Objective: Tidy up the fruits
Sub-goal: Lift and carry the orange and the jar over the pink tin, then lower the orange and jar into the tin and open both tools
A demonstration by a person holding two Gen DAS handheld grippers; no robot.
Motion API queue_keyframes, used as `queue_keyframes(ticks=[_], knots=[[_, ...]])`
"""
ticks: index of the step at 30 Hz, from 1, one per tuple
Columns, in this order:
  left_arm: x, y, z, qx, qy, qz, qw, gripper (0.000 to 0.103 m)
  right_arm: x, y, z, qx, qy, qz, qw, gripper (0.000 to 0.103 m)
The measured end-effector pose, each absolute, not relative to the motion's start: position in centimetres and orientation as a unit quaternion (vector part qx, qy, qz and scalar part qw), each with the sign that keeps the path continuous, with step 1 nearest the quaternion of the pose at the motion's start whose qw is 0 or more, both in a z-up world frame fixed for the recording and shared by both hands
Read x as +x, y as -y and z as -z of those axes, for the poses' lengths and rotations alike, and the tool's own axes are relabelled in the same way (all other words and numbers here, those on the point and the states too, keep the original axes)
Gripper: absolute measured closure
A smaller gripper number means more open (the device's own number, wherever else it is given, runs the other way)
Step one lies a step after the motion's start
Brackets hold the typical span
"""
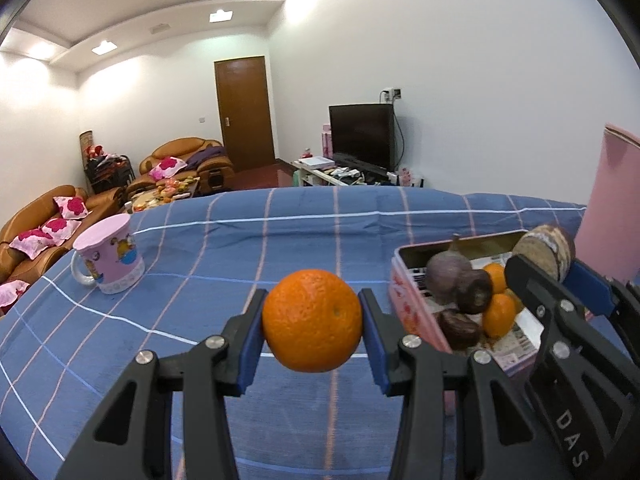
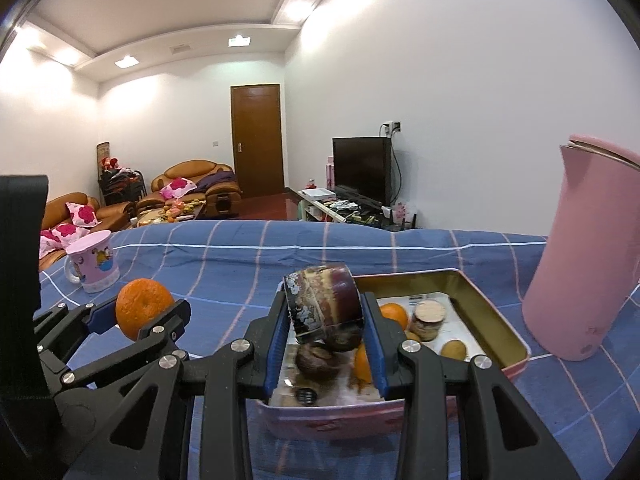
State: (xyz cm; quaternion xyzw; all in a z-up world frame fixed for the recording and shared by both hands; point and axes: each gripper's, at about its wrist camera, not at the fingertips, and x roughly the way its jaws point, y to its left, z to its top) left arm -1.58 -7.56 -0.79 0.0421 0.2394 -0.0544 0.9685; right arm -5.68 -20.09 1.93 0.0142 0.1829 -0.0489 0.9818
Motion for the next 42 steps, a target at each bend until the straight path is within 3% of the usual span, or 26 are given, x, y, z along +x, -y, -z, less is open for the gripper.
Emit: queue_keyframes(ticks=[42], knots=[[-0.7, 18.4, 0.6, 0.046, -0.244, 0.117, 0.961, 0.056, -6.4, 30.1, -2.1, 0.014, -0.17, 0.135, 0.976, 0.065]])
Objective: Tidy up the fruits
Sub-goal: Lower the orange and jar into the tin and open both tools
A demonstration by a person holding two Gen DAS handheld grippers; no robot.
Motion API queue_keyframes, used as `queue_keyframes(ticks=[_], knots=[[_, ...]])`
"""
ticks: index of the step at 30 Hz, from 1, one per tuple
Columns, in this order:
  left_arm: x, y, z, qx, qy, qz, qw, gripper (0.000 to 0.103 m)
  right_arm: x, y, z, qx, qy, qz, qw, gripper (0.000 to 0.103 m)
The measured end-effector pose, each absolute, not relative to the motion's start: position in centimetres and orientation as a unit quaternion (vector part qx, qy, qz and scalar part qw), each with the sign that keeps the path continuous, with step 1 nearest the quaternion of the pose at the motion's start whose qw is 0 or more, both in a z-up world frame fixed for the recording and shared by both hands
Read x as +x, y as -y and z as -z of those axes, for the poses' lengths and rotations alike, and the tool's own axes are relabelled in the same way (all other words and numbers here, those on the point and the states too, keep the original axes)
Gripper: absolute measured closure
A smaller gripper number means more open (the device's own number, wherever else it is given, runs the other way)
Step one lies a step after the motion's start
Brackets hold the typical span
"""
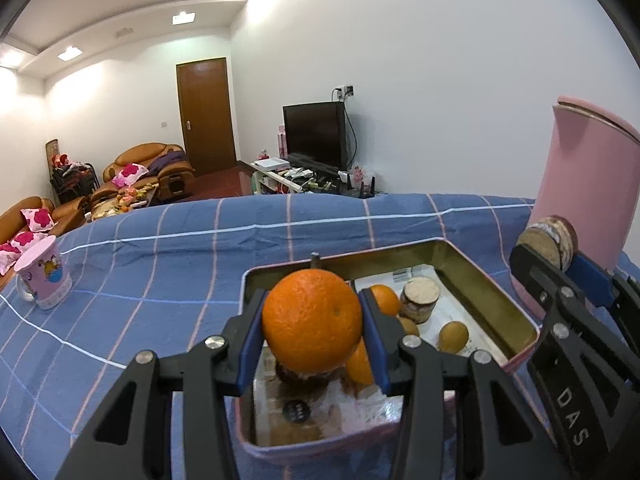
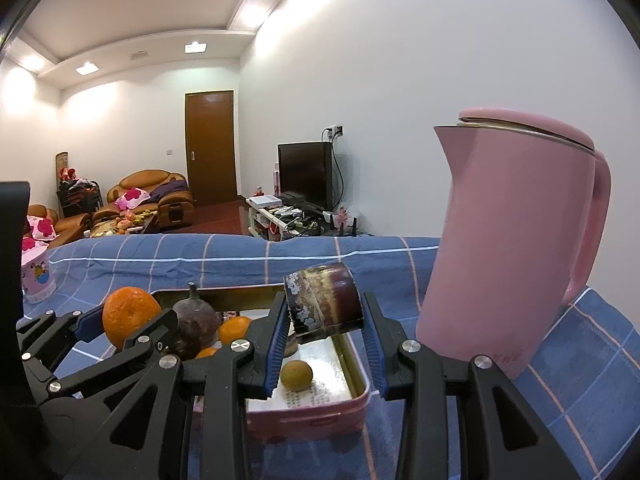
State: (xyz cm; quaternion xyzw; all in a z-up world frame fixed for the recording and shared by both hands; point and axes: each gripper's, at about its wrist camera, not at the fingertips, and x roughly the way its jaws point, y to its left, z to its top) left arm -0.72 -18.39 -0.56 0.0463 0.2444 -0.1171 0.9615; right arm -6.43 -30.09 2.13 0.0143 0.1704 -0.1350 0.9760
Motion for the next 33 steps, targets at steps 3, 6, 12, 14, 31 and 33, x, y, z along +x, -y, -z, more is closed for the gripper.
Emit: queue_keyframes(ticks=[3, 6, 12, 14, 31, 33], knots=[[-0.2, 18.8, 0.5, 0.041, -0.246, 0.12, 0.961, 0.056, -5.9, 30.4, -2.2, 0.012, -0.168, 0.142, 0.975, 0.065], [0.4, 19.1, 0.6, 0.033, -0.252, 0.125, 0.959, 0.056, -5.3, 30.7, -2.2, 0.013, -0.168, 0.147, 0.975, 0.065], [1.8, 19.3, 0.7, 0.02, -0.259, 0.13, 0.957, 0.056, -4.1, 31.1, -2.3, 0.012, -0.168, 0.151, 0.974, 0.065], [2.3, 19.3, 0.8, 0.018, -0.262, 0.127, 0.956, 0.056, -3.5, 31.0, -2.4, 0.012, -0.169, 0.149, 0.974, 0.065], [4.7, 19.1, 0.9, 0.018, -0.282, 0.125, 0.951, 0.057, 0.9, 32.2, -1.9, 0.054, -0.223, 0.079, 0.97, 0.065], [4.6, 19.0, 0.8, 0.025, -0.281, 0.118, 0.952, 0.057, 1.3, 32.3, -1.6, 0.056, -0.236, 0.064, 0.968, 0.065]])
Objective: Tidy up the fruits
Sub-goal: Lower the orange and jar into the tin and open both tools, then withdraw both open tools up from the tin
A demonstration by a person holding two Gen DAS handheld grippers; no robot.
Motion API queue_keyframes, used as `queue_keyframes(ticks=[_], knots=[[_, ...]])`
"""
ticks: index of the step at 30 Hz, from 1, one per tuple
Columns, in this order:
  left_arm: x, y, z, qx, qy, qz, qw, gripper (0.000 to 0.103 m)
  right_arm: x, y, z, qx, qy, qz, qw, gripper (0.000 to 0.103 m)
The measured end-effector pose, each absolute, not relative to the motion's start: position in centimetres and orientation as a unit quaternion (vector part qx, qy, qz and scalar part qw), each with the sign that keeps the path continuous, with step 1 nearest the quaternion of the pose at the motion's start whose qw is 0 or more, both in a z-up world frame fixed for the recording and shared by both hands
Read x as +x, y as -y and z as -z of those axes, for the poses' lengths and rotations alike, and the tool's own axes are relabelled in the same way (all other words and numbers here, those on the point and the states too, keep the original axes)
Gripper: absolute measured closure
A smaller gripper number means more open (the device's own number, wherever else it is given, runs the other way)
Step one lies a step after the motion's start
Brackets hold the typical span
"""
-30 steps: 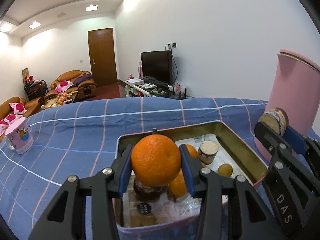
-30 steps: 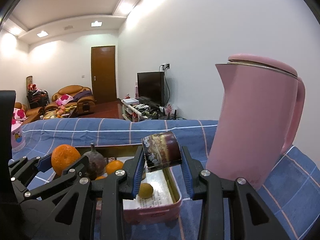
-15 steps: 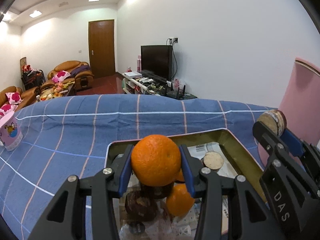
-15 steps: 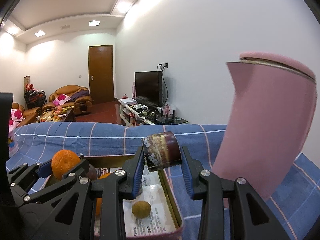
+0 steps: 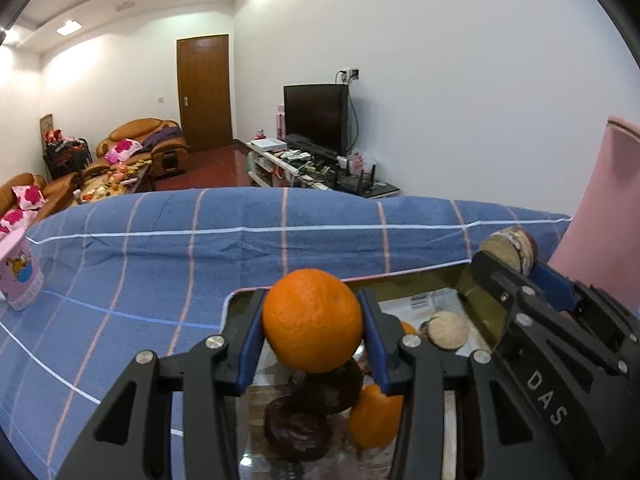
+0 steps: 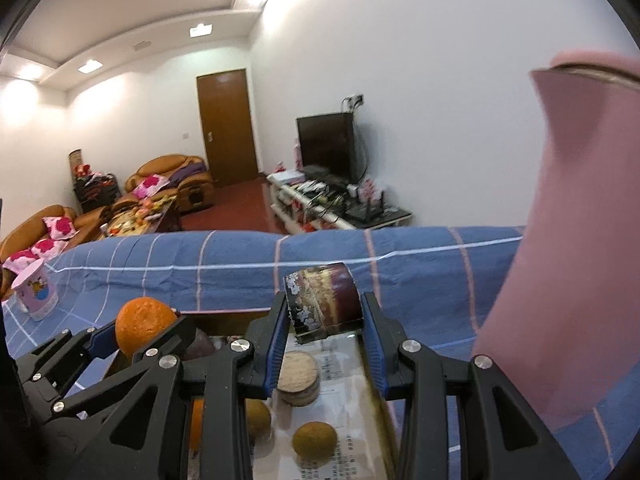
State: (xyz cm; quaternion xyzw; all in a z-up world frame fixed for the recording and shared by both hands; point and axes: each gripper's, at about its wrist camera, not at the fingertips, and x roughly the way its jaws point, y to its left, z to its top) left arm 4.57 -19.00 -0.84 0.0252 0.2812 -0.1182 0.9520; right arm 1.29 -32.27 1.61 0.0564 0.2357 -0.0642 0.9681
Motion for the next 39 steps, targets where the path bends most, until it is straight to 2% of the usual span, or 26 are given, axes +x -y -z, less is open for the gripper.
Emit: queue_keyframes(ticks=[9, 15, 17, 24, 27, 28, 30, 32, 39], knots=[[4.7, 18.7, 0.9, 0.046, -0.282, 0.1, 0.953, 0.057, 2.8, 32.4, -0.4, 0.074, -0.28, 0.013, 0.957, 0.065], [4.8, 18.4, 1.2, 0.05, -0.3, 0.096, 0.948, 0.05, 3.8, 33.3, 0.8, 0.112, -0.319, -0.015, 0.941, 0.065], [4.9, 17.9, 1.3, 0.044, -0.307, 0.09, 0.946, 0.042, 3.9, 33.3, 1.0, 0.112, -0.324, -0.02, 0.939, 0.065], [4.4, 17.3, 1.0, 0.05, -0.29, 0.079, 0.953, 0.023, 3.7, 33.4, 0.9, 0.117, -0.327, -0.046, 0.937, 0.064], [4.0, 16.9, 0.7, 0.045, -0.274, 0.066, 0.958, 0.008, 2.8, 33.9, 0.5, 0.119, -0.314, -0.041, 0.941, 0.064], [3.9, 16.7, 0.5, 0.041, -0.269, 0.062, 0.96, 0.004, 2.5, 34.0, 0.3, 0.119, -0.308, -0.04, 0.943, 0.063], [3.9, 16.2, 0.4, 0.028, -0.263, 0.062, 0.962, 0.001, 2.0, 34.2, 0.1, 0.119, -0.297, -0.03, 0.947, 0.056], [3.8, 15.7, 0.3, 0.017, -0.264, 0.066, 0.962, 0.0, 1.8, 34.6, 0.0, 0.126, -0.292, -0.023, 0.948, 0.043], [3.2, 14.5, -0.5, 0.004, -0.241, 0.067, 0.968, 0.0, 2.0, 35.2, 0.2, 0.196, -0.288, -0.089, 0.933, 0.042]])
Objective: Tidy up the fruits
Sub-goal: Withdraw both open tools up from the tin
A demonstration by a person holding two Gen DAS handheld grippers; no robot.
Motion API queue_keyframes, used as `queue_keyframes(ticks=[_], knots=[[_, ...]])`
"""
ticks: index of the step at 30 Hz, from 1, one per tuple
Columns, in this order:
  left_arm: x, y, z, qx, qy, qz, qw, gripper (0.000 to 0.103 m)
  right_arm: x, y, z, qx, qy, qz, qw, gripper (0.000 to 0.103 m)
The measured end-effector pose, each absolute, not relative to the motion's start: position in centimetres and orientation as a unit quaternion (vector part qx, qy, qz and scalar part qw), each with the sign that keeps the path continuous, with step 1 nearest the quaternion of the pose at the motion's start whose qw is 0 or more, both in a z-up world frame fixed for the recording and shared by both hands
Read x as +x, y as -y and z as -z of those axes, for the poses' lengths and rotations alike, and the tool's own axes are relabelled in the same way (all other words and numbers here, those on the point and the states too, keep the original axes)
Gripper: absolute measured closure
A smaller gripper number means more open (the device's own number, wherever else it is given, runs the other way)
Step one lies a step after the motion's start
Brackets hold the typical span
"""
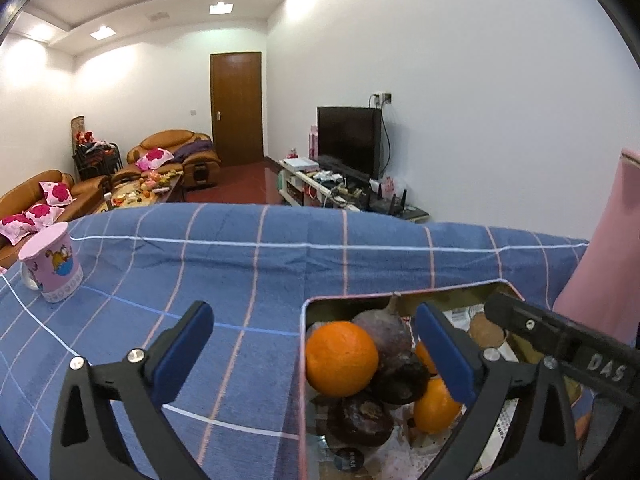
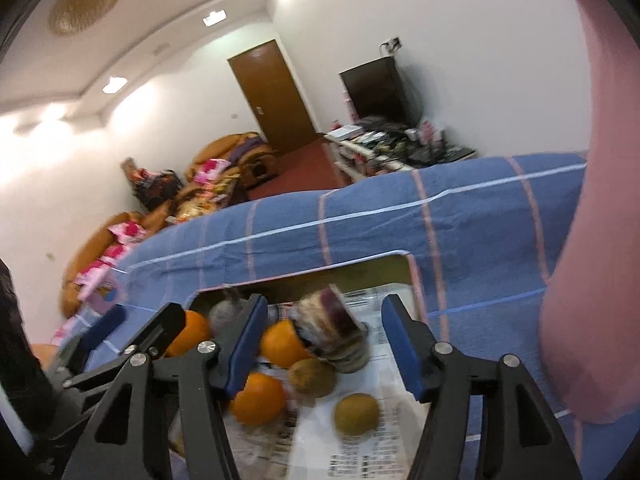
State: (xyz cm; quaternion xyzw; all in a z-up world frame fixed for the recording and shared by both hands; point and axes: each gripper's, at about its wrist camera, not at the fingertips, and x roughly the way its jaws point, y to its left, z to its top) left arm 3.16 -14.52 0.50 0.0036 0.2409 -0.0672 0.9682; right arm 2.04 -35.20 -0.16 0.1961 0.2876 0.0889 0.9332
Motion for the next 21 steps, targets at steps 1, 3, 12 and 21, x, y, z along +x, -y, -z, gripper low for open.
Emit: queue_keyframes(ticks=[1, 3, 12, 21], knots=[[3.1, 14.5, -0.6, 0.006, -0.239, 0.067, 0.969, 0.0, 1.9, 35.3, 0.1, 0.206, -0.284, -0.102, 0.931, 0.04], [3.1, 14.7, -0.5, 0.015, -0.236, 0.071, 0.969, 0.0, 1.4, 35.2, -0.1, 0.212, -0.272, -0.111, 0.932, 0.031], [1.3, 15.5, -0.6, 0.045, -0.2, 0.086, 0.975, 0.0, -2.1, 32.8, -1.9, 0.099, -0.174, 0.014, 0.98, 0.021], [-0.2, 14.8, -0.9, 0.034, -0.169, 0.078, 0.982, 0.0, -4.9, 30.9, -2.7, 0.04, -0.118, 0.086, 0.988, 0.021]])
